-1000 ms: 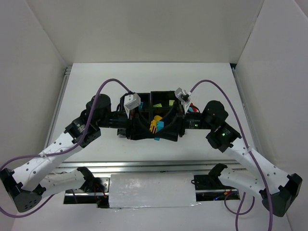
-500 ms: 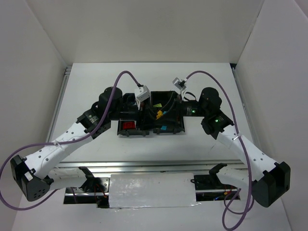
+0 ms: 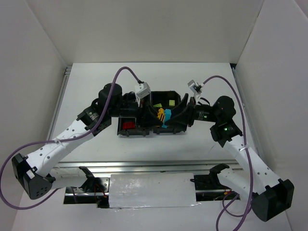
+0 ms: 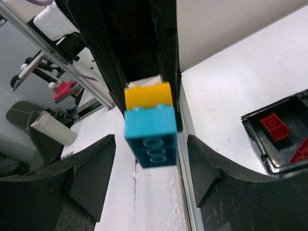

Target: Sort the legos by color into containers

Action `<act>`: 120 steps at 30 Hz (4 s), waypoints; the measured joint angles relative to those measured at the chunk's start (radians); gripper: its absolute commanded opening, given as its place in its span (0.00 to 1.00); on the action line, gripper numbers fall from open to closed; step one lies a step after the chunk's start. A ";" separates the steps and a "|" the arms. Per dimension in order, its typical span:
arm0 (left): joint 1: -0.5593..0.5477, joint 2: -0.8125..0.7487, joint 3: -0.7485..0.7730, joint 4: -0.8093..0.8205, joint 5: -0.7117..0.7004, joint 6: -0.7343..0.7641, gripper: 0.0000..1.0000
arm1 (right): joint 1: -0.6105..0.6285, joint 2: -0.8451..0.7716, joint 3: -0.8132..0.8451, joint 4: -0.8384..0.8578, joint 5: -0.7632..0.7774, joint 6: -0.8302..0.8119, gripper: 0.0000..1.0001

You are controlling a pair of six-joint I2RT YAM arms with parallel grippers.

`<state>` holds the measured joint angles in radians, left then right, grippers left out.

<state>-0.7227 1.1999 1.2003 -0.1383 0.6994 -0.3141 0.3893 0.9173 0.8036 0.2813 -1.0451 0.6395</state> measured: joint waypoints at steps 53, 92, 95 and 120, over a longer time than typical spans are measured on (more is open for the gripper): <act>0.069 0.411 0.144 -0.024 -0.425 -0.104 0.00 | -0.143 -0.220 -0.126 -0.214 0.543 -0.007 0.00; 0.081 0.487 0.261 -0.297 -0.837 -0.219 0.99 | -0.143 -0.154 -0.096 -0.253 0.672 -0.008 0.00; 0.197 0.349 0.242 -0.339 -0.955 -0.294 1.00 | -0.120 0.007 -0.035 -0.220 0.706 0.026 0.00; 0.375 -0.037 -0.056 -0.456 -1.206 -0.160 0.99 | 0.280 1.238 1.118 -0.832 1.075 -0.005 0.60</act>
<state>-0.3473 1.1629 1.1442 -0.5945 -0.5064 -0.4744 0.6689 2.1548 1.9217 -0.5510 0.0303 0.6346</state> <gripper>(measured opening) 0.994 0.492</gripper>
